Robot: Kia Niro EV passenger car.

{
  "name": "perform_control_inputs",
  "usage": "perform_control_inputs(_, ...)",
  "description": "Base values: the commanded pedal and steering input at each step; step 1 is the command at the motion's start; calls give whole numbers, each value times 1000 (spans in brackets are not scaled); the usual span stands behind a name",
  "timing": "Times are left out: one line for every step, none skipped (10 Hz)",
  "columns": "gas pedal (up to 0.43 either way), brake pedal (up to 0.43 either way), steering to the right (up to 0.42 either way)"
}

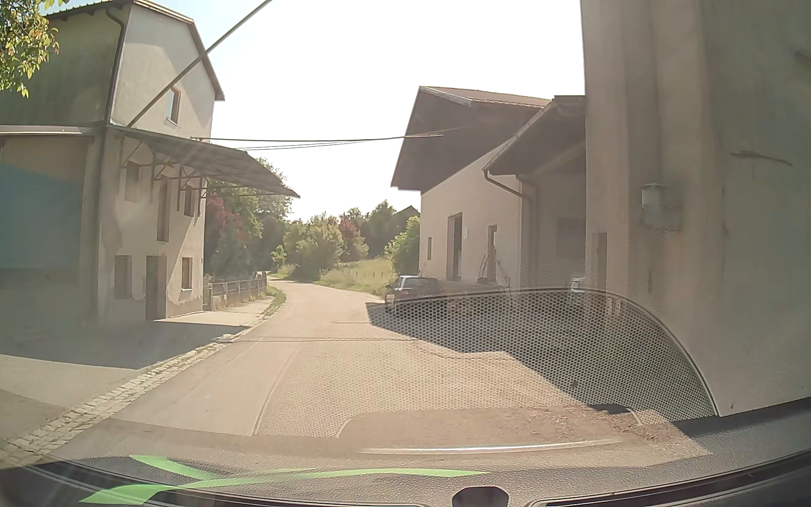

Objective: Follow the waypoints while adhering to traffic rules and regulations

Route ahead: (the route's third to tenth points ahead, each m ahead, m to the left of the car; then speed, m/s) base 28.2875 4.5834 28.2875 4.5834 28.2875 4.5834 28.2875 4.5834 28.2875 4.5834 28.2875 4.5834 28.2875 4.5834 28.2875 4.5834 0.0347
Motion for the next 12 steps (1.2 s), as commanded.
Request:
perform_control_inputs(0,256,756)
perform_control_inputs(0,256,752)
perform_control_inputs(0,256,747)
perform_control_inputs(0,250,743)
perform_control_inputs(0,226,737)
perform_control_inputs(0,104,725)
perform_control_inputs(0,30,713)
perform_control_inputs(0,0,702)
perform_control_inputs(0,0,692)
perform_control_inputs(0,0,676)
perform_control_inputs(0,0,654)
perform_control_inputs(0,0,600)
